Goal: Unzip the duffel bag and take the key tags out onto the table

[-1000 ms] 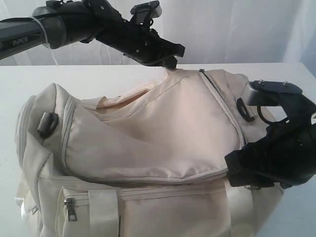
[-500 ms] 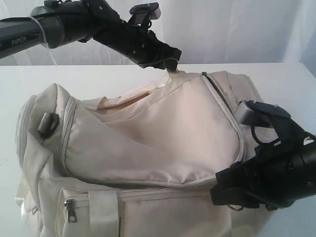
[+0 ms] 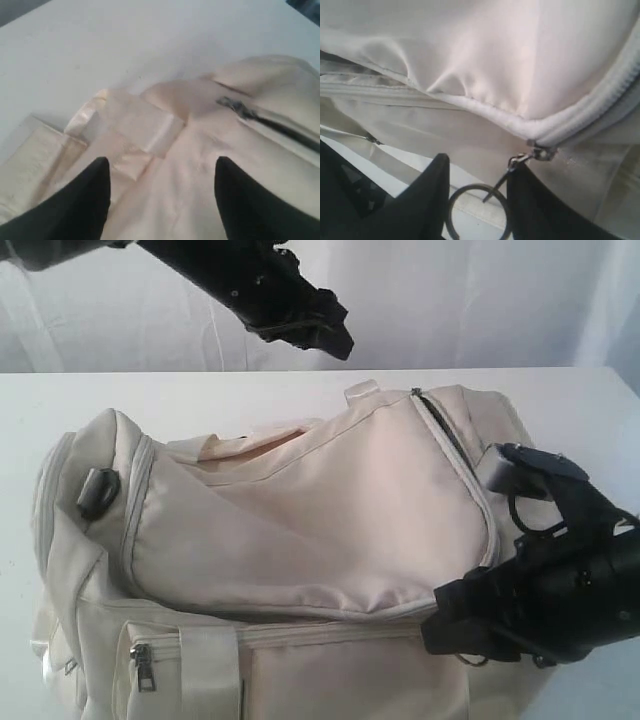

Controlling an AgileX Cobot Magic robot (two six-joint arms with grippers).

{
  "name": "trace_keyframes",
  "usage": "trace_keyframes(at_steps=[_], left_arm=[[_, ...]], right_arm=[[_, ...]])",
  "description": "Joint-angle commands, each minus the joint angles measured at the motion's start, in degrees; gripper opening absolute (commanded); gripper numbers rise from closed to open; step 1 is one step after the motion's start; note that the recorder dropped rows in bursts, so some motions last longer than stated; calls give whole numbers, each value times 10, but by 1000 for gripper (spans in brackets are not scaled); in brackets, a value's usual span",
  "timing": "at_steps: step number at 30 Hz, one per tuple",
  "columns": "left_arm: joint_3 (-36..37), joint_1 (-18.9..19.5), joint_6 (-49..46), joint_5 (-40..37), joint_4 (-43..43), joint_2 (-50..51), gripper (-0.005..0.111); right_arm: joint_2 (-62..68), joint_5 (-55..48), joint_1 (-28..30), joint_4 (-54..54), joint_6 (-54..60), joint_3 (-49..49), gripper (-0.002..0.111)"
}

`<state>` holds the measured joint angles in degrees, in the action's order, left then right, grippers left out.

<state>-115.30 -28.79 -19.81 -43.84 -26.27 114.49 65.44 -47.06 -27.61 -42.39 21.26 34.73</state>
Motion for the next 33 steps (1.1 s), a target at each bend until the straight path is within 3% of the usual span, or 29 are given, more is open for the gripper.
trace_keyframes(at_steps=[1,7,10,14,21,24,30,33], left_arm=[[-1,1,-2,-127,26,-36,64],[-1,1,-2,-261,39,-66,64],[-1,1,1,-261,36,-83,60],[7,1,4,-261,24,-115,43],[122,1,4,-261,23,-189,28],[184,1,1,-261,4,-222,27],[282,1,-29,-261,-65,-276,27],[323,1,-61,-261,-134,-294,27]], right_arm=[[-3,-2,0,-49,45,-20,8],[-3,0,0,-86,71,-22,8],[-3,0,0,-89,71,-22,8],[-3,14,-15,-93,71,-22,8],[-3,60,-42,-94,101,-22,9],[-3,59,-42,-94,120,-22,21],[-5,43,-42,-79,121,-13,71],[-13,-1,-42,-44,120,15,74]])
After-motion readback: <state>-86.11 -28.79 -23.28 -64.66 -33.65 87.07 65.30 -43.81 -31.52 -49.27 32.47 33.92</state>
